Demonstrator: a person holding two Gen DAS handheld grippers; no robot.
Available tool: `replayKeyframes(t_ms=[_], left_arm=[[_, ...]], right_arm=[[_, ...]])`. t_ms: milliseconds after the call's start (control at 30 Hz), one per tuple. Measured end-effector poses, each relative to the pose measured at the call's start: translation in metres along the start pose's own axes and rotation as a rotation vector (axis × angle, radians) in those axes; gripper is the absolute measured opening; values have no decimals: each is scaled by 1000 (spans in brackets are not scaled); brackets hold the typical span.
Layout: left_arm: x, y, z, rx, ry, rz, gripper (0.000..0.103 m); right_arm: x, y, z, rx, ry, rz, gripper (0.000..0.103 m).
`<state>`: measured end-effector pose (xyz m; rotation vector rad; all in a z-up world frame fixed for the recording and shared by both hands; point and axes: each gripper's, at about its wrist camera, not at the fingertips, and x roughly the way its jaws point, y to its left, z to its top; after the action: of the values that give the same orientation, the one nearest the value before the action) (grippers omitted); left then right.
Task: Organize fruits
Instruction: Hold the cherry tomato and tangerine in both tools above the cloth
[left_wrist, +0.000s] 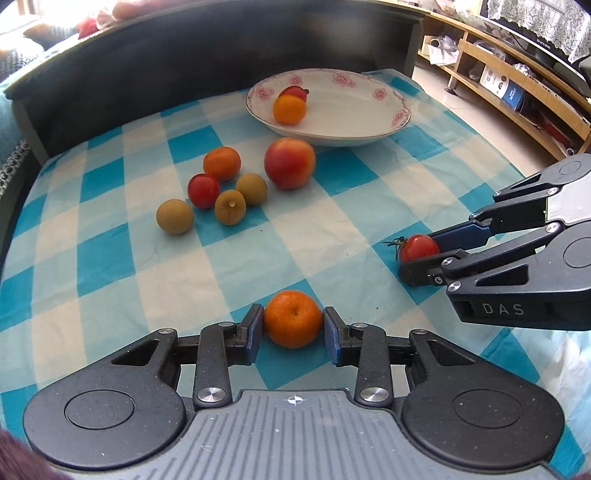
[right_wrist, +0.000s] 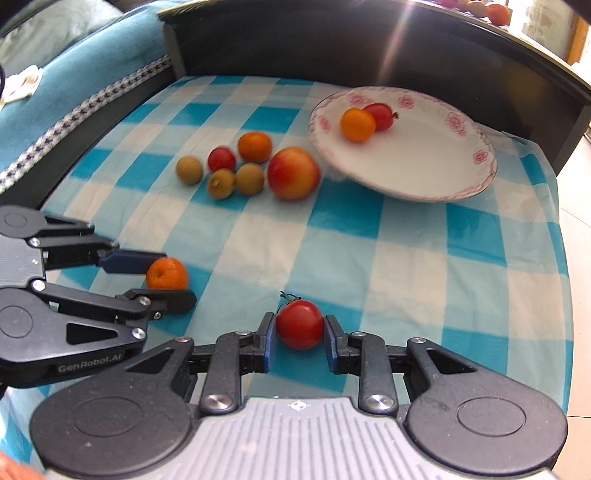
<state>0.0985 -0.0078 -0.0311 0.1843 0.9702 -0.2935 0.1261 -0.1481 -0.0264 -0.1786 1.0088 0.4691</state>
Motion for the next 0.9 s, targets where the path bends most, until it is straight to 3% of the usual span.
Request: replayKeyframes(t_ms=[100,200,400,700,900], left_arm=[[-1,0,-2,7,-8,4,45],[-1,3,-3,-8,-7,-2,57],[-3,8,-3,-29,-15,-2,65],[0,3,-3,-15,-14,-11,65],[0,2,-2,-11,-15,-9,59]], right_arm=[[-1,2,-4,-2,-3,-10,30],[-2,2,-6,-1,-7,-8,30],[-3,1,-7,-2,-4,10,38],[-1,-8,-4,19,-10,12,43],[0,-5,-1,4,-19,23,42]])
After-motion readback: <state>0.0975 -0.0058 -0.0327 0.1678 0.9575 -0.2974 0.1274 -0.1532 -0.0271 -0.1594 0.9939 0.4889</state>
